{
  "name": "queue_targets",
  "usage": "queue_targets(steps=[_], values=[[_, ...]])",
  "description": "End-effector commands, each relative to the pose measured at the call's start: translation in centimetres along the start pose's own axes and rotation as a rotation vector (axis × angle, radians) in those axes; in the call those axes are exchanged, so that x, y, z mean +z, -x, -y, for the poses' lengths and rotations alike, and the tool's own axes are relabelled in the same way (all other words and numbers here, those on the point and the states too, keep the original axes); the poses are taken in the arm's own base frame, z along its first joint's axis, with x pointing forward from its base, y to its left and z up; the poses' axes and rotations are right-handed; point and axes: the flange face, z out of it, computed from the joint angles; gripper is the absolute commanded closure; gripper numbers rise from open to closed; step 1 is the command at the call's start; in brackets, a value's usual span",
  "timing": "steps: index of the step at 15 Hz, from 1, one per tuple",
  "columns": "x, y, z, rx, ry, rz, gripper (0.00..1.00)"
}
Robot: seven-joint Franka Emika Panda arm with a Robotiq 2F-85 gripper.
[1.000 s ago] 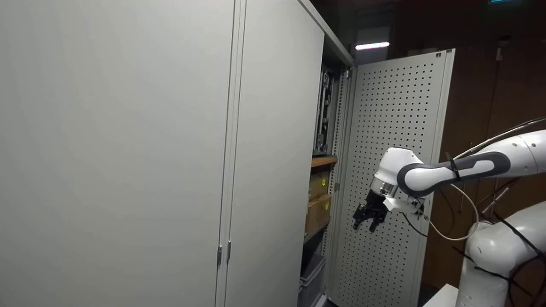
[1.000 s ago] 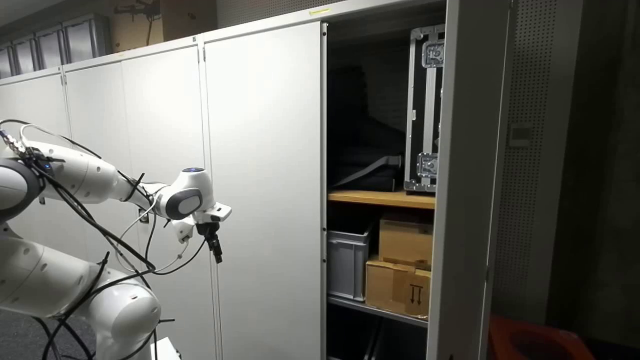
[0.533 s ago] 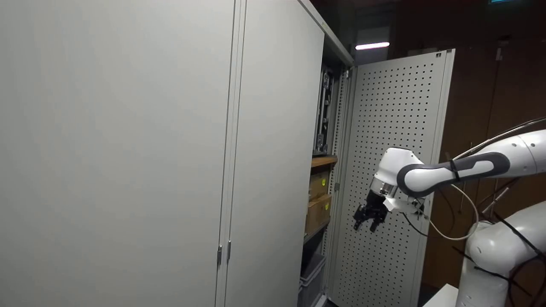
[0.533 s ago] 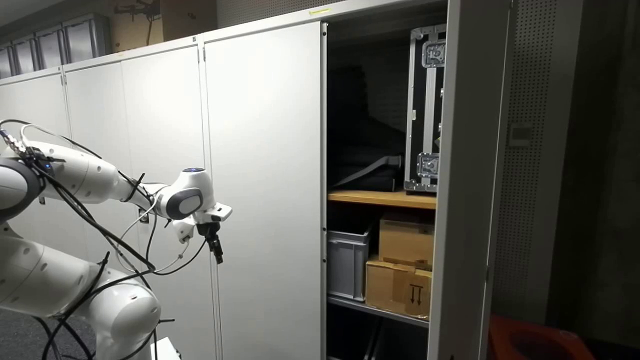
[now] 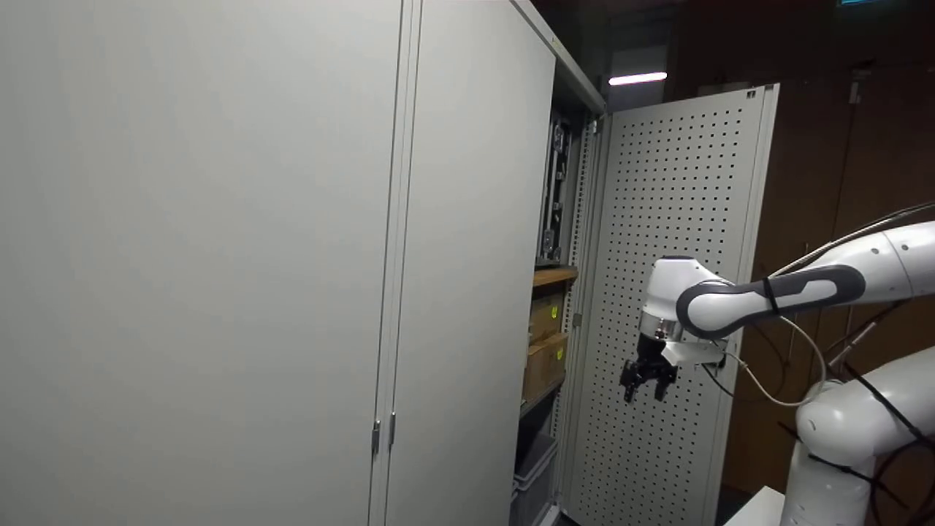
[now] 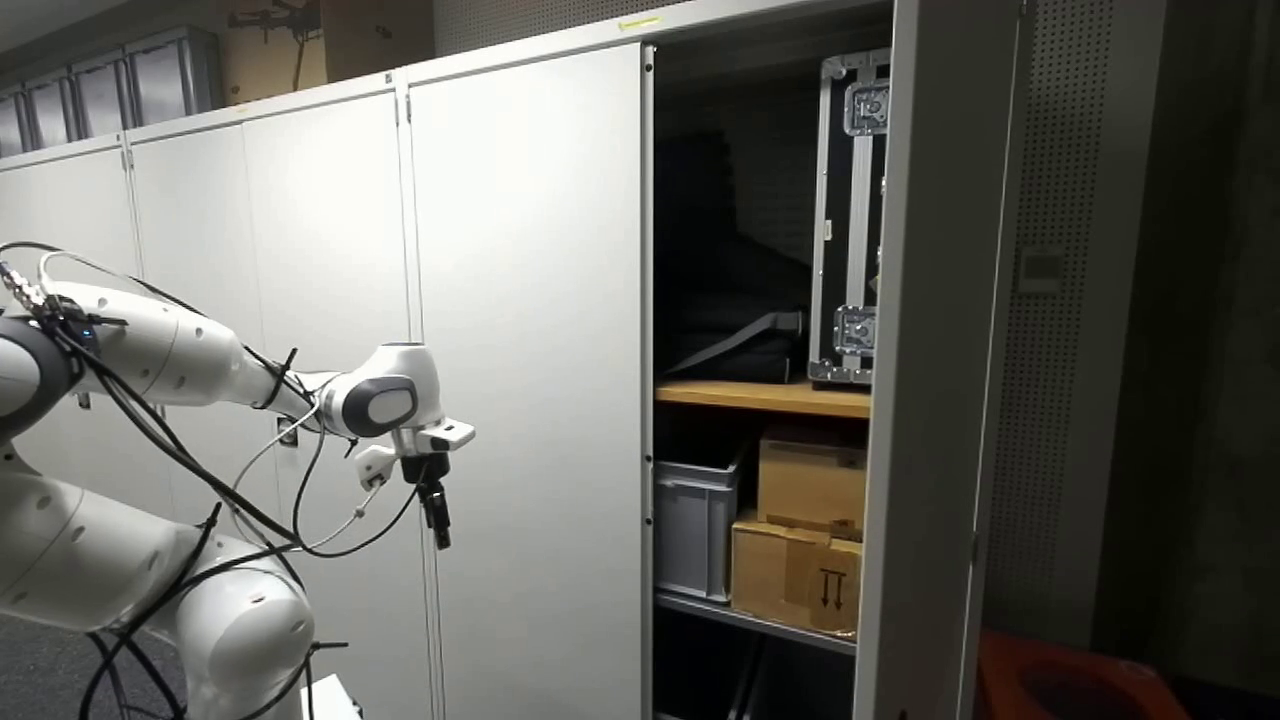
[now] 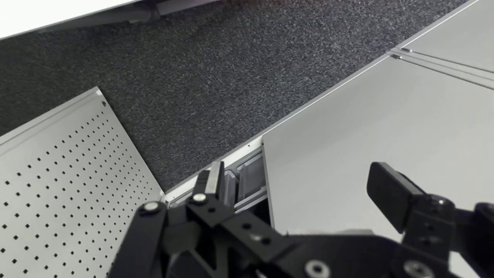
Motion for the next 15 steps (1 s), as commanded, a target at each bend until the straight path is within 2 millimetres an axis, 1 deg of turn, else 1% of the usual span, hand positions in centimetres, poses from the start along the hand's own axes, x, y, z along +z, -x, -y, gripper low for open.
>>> queue_targets(steps=[1,4,7,10,12,15], values=[[-1.1,-1.0,-3.0,0.060,0.053,-0.020,0.00],[-2.3,-2.4,-5.8,0.118,0.077,-0.069,0.00],[-3.7,-3.6,-9.3,0.186,0.091,-0.116,0.00],[-4.7,-4.5,-12.7,0.235,0.152,-0.165,0.00],[-5.2,-4.9,-14.9,0.245,0.207,-0.185,0.00],[-6.1,-5.3,-18.0,0.209,0.283,-0.221,0.00]])
